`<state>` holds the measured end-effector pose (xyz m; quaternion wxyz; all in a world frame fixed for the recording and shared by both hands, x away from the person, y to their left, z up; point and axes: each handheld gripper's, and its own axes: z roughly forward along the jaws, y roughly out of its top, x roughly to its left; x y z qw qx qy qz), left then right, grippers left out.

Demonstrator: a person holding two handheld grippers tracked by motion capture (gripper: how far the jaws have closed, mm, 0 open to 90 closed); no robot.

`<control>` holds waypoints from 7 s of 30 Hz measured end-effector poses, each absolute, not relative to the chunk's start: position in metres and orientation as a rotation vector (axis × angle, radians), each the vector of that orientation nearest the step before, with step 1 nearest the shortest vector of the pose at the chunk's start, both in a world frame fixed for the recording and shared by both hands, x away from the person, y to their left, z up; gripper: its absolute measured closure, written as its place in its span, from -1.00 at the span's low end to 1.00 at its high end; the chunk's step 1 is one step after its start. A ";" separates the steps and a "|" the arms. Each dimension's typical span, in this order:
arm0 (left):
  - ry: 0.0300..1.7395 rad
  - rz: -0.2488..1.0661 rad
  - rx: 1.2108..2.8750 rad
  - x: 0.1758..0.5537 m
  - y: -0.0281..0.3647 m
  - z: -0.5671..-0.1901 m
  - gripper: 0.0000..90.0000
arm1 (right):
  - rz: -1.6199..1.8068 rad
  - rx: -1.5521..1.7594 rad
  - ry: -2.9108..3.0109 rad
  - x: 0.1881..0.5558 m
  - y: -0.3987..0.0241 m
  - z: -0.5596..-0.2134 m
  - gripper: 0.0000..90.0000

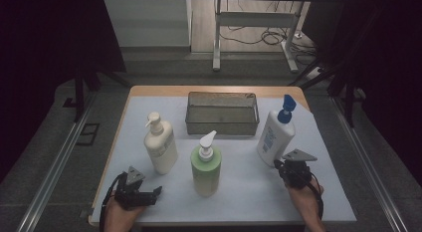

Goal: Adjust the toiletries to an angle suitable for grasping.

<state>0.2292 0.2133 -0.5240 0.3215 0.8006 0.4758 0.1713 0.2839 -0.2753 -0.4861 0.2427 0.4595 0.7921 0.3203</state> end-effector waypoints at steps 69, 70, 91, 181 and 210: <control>1.250 0.448 2.100 0.229 0.213 -0.524 -0.77 | 1.118 1.208 2.168 0.322 -0.297 -0.411 -0.45; 1.250 0.449 2.100 0.229 0.213 -0.524 -0.77 | 1.119 1.205 2.167 0.324 -0.296 -0.410 -0.45; 1.251 0.448 2.100 0.229 0.213 -0.524 -0.77 | 1.123 1.186 2.148 0.349 -0.281 -0.393 -0.25; 1.251 0.447 2.102 0.230 0.214 -0.524 -0.77 | 1.153 1.093 2.187 0.403 -0.172 -0.289 -0.12; 1.252 0.445 2.100 0.230 0.214 -0.524 -0.77 | 1.163 1.134 2.127 0.456 -0.113 -0.303 -0.12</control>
